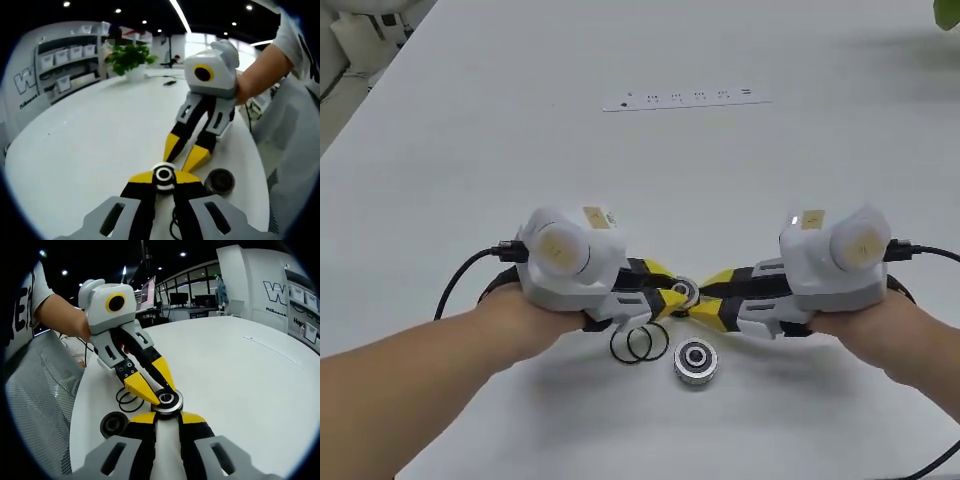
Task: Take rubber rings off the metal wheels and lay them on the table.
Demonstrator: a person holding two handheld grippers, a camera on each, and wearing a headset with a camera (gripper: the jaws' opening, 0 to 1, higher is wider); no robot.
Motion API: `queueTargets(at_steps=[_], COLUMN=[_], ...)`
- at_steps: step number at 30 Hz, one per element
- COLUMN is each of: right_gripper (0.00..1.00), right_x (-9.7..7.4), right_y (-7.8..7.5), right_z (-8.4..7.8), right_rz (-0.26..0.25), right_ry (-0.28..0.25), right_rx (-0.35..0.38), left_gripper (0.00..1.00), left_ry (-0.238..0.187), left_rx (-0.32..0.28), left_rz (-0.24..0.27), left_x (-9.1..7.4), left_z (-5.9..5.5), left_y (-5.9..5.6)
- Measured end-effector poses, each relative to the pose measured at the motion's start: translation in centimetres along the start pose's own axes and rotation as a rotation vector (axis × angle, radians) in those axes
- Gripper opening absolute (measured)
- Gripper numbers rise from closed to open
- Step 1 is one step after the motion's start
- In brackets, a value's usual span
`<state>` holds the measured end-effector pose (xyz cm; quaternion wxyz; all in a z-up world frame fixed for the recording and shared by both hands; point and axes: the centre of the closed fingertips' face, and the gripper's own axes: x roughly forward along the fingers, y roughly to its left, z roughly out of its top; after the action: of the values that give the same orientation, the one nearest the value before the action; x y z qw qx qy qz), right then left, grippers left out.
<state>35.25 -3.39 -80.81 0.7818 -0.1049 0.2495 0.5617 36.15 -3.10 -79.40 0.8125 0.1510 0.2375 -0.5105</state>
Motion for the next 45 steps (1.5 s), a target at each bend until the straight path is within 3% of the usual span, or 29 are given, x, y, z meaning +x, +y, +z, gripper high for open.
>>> queueTargets(at_steps=[16,33,38,39,45], right_gripper=[0.02,0.00,0.00,0.00,0.00], right_x=[-0.3,-1.1,-1.5,-1.5,-1.3], right_y=[-0.3,-0.9,-1.3,-1.4,-0.9], right_z=[-0.4,0.0,0.9,0.5,1.0], right_rz=[-0.001,-0.007,-0.005,-0.013,-0.010], right_ry=[0.006,-0.068,-0.142,-0.121,-0.128], right_rx=[0.043,0.300,0.440,0.419,0.437], left_gripper=[0.13,0.13,0.12,0.12,0.12], left_ry=[0.001,0.016,0.027,0.030,0.042], left_rx=[-0.018,0.002,0.014,0.019,0.027], left_rz=[0.005,0.014,0.015,0.015,0.034], left_x=[0.0,0.0,0.1,0.1,0.1], left_z=[0.0,0.0,0.0,0.0,0.0], left_y=[0.1,0.0,-0.3,-0.3,-0.2])
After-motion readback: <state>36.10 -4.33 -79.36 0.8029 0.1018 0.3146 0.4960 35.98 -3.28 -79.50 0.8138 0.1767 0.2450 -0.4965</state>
